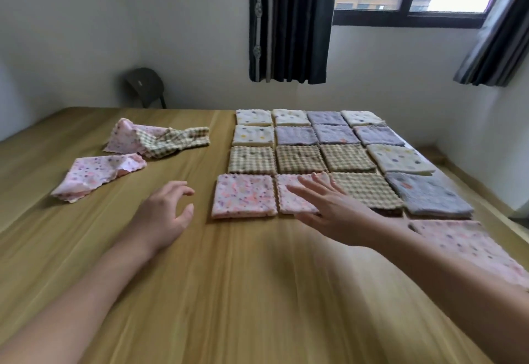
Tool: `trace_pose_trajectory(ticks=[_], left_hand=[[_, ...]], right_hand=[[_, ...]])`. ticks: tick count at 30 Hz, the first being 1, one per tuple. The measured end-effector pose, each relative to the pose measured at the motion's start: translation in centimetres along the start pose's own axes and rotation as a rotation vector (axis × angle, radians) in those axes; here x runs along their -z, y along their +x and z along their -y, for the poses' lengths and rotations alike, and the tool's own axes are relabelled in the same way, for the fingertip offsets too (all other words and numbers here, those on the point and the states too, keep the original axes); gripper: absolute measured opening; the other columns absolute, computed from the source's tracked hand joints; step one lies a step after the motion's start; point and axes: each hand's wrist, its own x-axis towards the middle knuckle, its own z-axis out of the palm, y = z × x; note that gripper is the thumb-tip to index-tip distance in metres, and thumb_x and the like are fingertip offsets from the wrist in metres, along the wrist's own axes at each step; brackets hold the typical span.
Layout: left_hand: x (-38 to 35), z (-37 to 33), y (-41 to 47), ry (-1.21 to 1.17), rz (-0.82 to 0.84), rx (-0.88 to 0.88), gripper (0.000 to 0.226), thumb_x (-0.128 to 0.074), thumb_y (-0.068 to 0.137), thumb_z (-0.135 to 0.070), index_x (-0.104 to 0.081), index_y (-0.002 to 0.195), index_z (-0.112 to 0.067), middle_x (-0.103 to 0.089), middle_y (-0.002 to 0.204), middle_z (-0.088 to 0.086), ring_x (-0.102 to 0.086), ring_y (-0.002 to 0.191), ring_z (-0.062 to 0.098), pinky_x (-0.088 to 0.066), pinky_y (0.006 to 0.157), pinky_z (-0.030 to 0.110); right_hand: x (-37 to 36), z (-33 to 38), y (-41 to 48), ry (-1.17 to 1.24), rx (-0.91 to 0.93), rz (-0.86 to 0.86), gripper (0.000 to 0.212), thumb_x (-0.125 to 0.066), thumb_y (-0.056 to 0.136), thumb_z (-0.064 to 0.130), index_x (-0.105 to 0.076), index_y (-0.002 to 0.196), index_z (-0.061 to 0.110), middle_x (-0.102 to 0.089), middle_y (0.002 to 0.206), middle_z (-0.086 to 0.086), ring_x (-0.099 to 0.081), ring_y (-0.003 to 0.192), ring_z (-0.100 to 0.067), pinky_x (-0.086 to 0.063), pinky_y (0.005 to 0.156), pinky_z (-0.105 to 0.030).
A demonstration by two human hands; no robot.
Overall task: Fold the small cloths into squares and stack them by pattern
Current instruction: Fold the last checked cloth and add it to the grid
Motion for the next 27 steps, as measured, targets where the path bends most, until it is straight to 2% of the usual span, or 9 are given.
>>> trace_pose_trajectory(ticks=[2,6,11,15,18,20,22,25,27], left_hand=[[0.2,2.2,2.1,0.021,-0.056,0.06,0.025,-0.063,0.088,-0.014,-0.065,0.112,-0.01,-0.055,0.132,0.006,-0.049,0.123,0.029,-0.037,0.1,0.038],[0.3,6.5,6.0,0.069,-0.143,0.142,0.024,-0.064,0.084,-0.009,-0.066,0.108,-0.006,-0.058,0.125,0.01,-0.05,0.122,0.03,-0.037,0.1,0.038],[0.0,10.2,10.8,0.151,-0.17,0.218,0.03,-0.063,0.083,-0.013,-0.062,0.114,-0.011,-0.056,0.127,0.008,-0.05,0.119,0.029,-0.041,0.094,0.039],[0.0,12.4,14.5,0.254,-0.234,0.23,0.04,-0.064,0.082,-0.018,-0.059,0.121,-0.013,-0.054,0.129,0.008,-0.051,0.116,0.032,-0.043,0.088,0.042],[-0.4,14.2,17.1,0.366,-0.206,0.185,0.04,-0.069,0.08,-0.023,-0.062,0.12,-0.02,-0.057,0.123,0.005,-0.05,0.115,0.03,-0.038,0.091,0.044],[-0.9,15.1,18.3,0.404,-0.235,0.133,0.025,-0.07,0.078,-0.018,-0.07,0.104,-0.02,-0.064,0.11,0.004,-0.054,0.105,0.03,-0.036,0.084,0.043],[-1.3,15.5,19.0,0.378,-0.339,0.077,0.014,-0.07,0.077,-0.012,-0.074,0.09,-0.018,-0.068,0.098,0.003,-0.058,0.096,0.03,-0.034,0.077,0.04],[-1.1,15.0,19.6,0.27,-0.543,-0.024,0.013,-0.061,0.084,-0.018,-0.073,0.088,-0.018,-0.069,0.092,0.0,-0.061,0.092,0.025,-0.033,0.076,0.038],[-0.2,13.8,20.0,0.184,-0.626,-0.095,0.018,-0.054,0.087,-0.022,-0.072,0.088,-0.018,-0.07,0.09,-0.003,-0.06,0.091,0.022,-0.035,0.082,0.039]], right_hand=[[-0.4,3.2,4.5,0.013,0.102,0.012,0.061,-0.022,0.094,0.063,-0.011,0.151,0.042,-0.002,0.162,0.008,0.01,0.148,-0.015,0.005,0.118,-0.039],[-1.3,8.8,13.6,0.042,0.24,0.0,0.056,-0.029,0.1,0.052,-0.017,0.152,0.035,-0.01,0.162,0.002,0.001,0.149,-0.019,-0.004,0.121,-0.044],[-2.6,13.1,24.3,0.138,0.236,-0.092,0.052,-0.041,0.099,0.043,-0.031,0.148,0.024,-0.033,0.153,-0.002,-0.029,0.141,-0.022,-0.028,0.114,-0.044],[-3.7,13.4,30.6,0.12,0.168,-0.126,0.051,-0.045,0.098,0.035,-0.034,0.145,0.022,-0.037,0.15,-0.003,-0.038,0.135,-0.025,-0.036,0.105,-0.042],[-4.3,13.1,33.8,0.109,0.147,-0.159,0.052,-0.047,0.095,0.027,-0.032,0.145,0.023,-0.036,0.15,-0.003,-0.038,0.133,-0.026,-0.038,0.102,-0.042],[-4.6,13.0,35.7,0.102,0.14,-0.175,0.054,-0.048,0.093,0.023,-0.032,0.144,0.024,-0.038,0.147,-0.003,-0.041,0.129,-0.028,-0.039,0.099,-0.043],[-4.8,12.9,36.9,0.092,0.131,-0.193,0.052,-0.05,0.092,0.022,-0.035,0.142,0.025,-0.041,0.143,-0.004,-0.044,0.126,-0.028,-0.038,0.096,-0.041],[-5.0,12.7,37.7,0.115,0.132,-0.281,0.043,-0.05,0.095,0.026,-0.043,0.137,0.023,-0.048,0.135,-0.005,-0.046,0.121,-0.026,-0.038,0.094,-0.039],[-4.4,12.8,37.5,0.198,0.146,-0.365,0.032,-0.049,0.096,0.025,-0.053,0.127,0.02,-0.053,0.125,-0.005,-0.049,0.113,-0.023,-0.041,0.092,-0.038]])
